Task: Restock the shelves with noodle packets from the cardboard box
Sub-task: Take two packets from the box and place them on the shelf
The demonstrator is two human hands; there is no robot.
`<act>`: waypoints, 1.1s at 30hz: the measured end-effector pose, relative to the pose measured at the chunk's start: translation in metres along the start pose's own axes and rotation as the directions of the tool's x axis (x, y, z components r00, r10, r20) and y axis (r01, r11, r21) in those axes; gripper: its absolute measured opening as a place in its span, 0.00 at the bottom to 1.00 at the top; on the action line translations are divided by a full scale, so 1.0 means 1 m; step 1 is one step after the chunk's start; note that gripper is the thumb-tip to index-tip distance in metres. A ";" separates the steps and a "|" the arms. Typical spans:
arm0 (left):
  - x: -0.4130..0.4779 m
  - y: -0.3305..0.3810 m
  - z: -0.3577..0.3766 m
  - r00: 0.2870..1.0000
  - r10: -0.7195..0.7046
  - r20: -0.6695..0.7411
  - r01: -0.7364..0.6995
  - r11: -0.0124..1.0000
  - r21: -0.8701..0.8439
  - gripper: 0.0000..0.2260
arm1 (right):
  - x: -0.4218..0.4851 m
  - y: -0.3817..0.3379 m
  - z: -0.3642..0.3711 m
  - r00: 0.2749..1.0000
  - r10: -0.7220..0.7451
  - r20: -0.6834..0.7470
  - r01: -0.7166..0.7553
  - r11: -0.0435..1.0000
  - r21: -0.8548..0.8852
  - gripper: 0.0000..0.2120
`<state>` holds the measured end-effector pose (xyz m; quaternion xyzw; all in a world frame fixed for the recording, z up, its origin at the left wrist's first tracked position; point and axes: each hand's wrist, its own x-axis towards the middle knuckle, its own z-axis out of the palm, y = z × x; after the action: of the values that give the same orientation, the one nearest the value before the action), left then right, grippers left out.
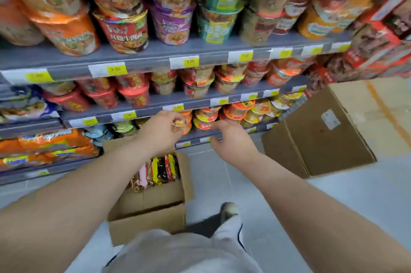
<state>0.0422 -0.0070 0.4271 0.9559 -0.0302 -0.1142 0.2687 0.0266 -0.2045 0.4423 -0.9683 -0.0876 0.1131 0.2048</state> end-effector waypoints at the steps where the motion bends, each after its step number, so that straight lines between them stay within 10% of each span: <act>1: 0.000 0.000 0.002 0.997 -0.078 -0.023 0.078 0.997 -0.006 0.15 | 0.014 0.005 -0.001 0.998 -0.056 0.038 0.057 0.998 -0.011 0.16; 12: -0.063 -0.001 0.038 0.693 -0.696 -0.187 0.620 0.708 -0.338 0.14 | 0.096 -0.006 0.015 0.769 -0.443 0.462 0.552 0.824 -0.129 0.16; 33: 0.001 -0.149 0.277 0.354 -0.935 -0.028 0.780 0.312 -0.543 0.14 | 0.216 0.066 0.285 0.407 -0.419 0.812 0.810 0.576 -0.109 0.14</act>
<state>-0.0222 -0.0208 0.1198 0.7322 0.5656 -0.0785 0.3713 0.1688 -0.1097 0.1216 -0.7486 -0.5499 0.3632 -0.0723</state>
